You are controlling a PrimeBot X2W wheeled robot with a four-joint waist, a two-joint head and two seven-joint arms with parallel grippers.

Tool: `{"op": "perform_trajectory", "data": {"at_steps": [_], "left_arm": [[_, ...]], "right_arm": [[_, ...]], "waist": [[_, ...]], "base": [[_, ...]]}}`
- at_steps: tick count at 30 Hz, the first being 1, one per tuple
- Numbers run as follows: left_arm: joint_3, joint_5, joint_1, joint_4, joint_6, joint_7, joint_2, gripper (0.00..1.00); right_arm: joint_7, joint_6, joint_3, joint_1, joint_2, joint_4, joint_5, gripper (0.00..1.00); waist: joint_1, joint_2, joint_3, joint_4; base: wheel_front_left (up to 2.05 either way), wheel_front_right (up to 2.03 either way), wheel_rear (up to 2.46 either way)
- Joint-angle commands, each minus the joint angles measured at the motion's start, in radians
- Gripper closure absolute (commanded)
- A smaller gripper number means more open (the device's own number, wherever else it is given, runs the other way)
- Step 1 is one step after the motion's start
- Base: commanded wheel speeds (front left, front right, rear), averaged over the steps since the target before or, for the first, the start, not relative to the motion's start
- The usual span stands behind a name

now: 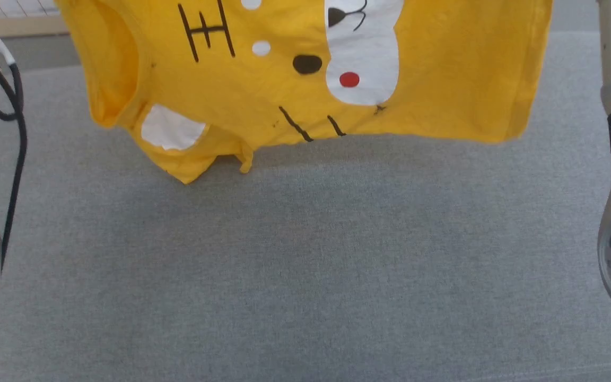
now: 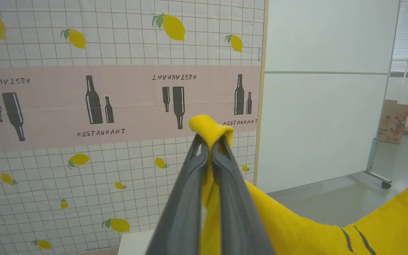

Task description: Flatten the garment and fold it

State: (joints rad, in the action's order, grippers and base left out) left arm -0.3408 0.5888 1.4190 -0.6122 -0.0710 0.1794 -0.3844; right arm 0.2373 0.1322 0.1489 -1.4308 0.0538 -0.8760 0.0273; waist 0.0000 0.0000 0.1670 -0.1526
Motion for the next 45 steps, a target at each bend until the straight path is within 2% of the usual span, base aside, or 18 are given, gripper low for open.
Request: {"op": "perform_trajectory", "data": {"at_steps": [1,4,8,11,17,23,28,32,39,45], "left_arm": [[-0.001,-0.007,0.029,0.003,-0.005,-0.005,-0.005,1.00],[-0.004,-0.017,0.062,0.015,-0.003,-0.020,-0.003,1.00],[-0.002,-0.061,0.104,0.031,0.024,-0.123,-0.005,1.00],[0.012,-0.075,0.146,0.028,0.054,-0.200,0.014,1.00],[0.013,-0.094,0.222,0.001,0.064,-0.307,0.045,1.00],[-0.007,-0.100,0.227,-0.033,0.021,-0.381,0.057,1.00],[-0.029,-0.083,0.180,-0.038,-0.025,-0.402,0.046,1.00],[-0.043,-0.042,0.102,-0.010,-0.048,-0.416,0.033,1.00],[-0.093,0.068,-0.063,0.151,-0.059,-0.388,-0.028,1.00],[-0.104,0.196,-0.255,0.341,-0.058,-0.282,-0.094,1.00]], "right_arm": [[-0.004,-0.002,0.007,-0.023,-0.002,-0.007,0.011,1.00],[-0.023,-0.002,0.020,-0.048,-0.002,-0.005,0.024,1.00],[-0.111,-0.002,0.011,-0.075,-0.003,0.001,0.072,1.00],[-0.180,-0.002,0.022,-0.103,-0.003,-0.003,0.111,1.00],[-0.275,-0.002,0.004,-0.151,-0.003,-0.052,0.137,1.00],[-0.340,-0.002,0.035,-0.160,0.006,-0.065,0.234,1.00],[-0.373,-0.002,0.034,-0.157,0.045,-0.084,0.278,1.00],[-0.412,-0.002,0.016,-0.127,0.086,-0.112,0.281,1.00],[-0.470,-0.002,-0.081,-0.058,0.132,-0.143,0.164,1.00],[-0.463,-0.002,-0.199,0.062,0.156,-0.074,-0.069,1.00]], "waist": [[0.0000,0.0000,0.071,-0.008],[0.0000,0.0000,0.129,-0.006],[0.0000,0.0000,0.172,-0.012],[0.0000,0.0000,0.201,-0.013],[0.0000,0.0000,0.251,-0.016],[0.0000,0.0000,0.311,0.014],[0.0000,0.0000,0.402,0.041],[0.0000,0.0000,0.431,0.070],[0.0000,0.0000,0.432,0.106],[0.0000,0.0000,0.414,0.124]], "base": [[0.00,0.00,0.00],[0.00,0.00,0.00],[0.00,0.00,0.00],[0.00,0.00,0.00],[0.00,0.00,0.00],[0.00,0.00,0.00],[0.00,0.00,0.00],[0.00,0.00,0.00],[0.00,0.00,0.00],[0.00,0.00,0.00]]}}
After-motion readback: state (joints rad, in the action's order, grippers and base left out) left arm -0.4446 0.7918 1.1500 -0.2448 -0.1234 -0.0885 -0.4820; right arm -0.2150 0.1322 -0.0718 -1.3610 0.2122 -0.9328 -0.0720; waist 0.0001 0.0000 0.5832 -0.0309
